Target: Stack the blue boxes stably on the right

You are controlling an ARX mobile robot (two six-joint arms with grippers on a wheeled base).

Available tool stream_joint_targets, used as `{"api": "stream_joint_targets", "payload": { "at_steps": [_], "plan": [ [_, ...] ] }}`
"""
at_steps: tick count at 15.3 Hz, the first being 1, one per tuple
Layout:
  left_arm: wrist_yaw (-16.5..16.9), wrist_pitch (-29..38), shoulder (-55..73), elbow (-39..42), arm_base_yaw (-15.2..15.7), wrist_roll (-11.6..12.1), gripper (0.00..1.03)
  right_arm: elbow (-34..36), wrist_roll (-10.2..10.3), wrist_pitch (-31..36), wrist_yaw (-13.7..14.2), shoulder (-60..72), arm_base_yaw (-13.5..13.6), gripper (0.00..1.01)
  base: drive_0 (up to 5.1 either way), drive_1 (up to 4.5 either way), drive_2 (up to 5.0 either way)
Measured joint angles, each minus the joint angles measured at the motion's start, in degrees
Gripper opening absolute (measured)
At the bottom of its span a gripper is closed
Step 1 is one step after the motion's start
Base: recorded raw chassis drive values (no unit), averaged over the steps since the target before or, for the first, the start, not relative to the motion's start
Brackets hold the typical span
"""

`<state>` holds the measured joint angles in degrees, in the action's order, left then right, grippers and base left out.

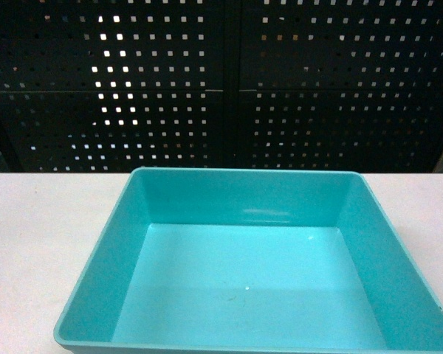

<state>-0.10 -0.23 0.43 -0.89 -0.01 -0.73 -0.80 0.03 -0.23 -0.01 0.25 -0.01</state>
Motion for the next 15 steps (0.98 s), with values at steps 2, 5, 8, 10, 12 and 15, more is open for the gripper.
{"api": "stream_joint_targets", "payload": {
  "at_steps": [2,5,8,10,12,15],
  "plan": [
    [0.0,0.0,0.0,0.0,0.0,0.0,0.98,0.0,0.0,0.0,0.0,0.0,0.0,0.98,0.0,0.0,0.0],
    [0.0,0.0,0.0,0.0,0.0,0.0,0.98,0.0,0.0,0.0,0.0,0.0,0.0,0.98,0.0,0.0,0.0],
    [0.0,0.0,0.0,0.0,0.0,0.0,0.98,0.0,0.0,0.0,0.0,0.0,0.0,0.98,0.0,0.0,0.0],
    [0.0,0.0,0.0,0.0,0.0,0.0,0.98,0.0,0.0,0.0,0.0,0.0,0.0,0.98,0.0,0.0,0.0],
    [0.0,0.0,0.0,0.0,0.0,0.0,0.98,0.0,0.0,0.0,0.0,0.0,0.0,0.98,0.0,0.0,0.0],
    [-1.7,0.0,0.0,0.0,-1.2,0.3,0.98,0.0,0.0,0.0,0.0,0.0,0.0,0.98,0.0,0.0,0.0]
  ]
}}
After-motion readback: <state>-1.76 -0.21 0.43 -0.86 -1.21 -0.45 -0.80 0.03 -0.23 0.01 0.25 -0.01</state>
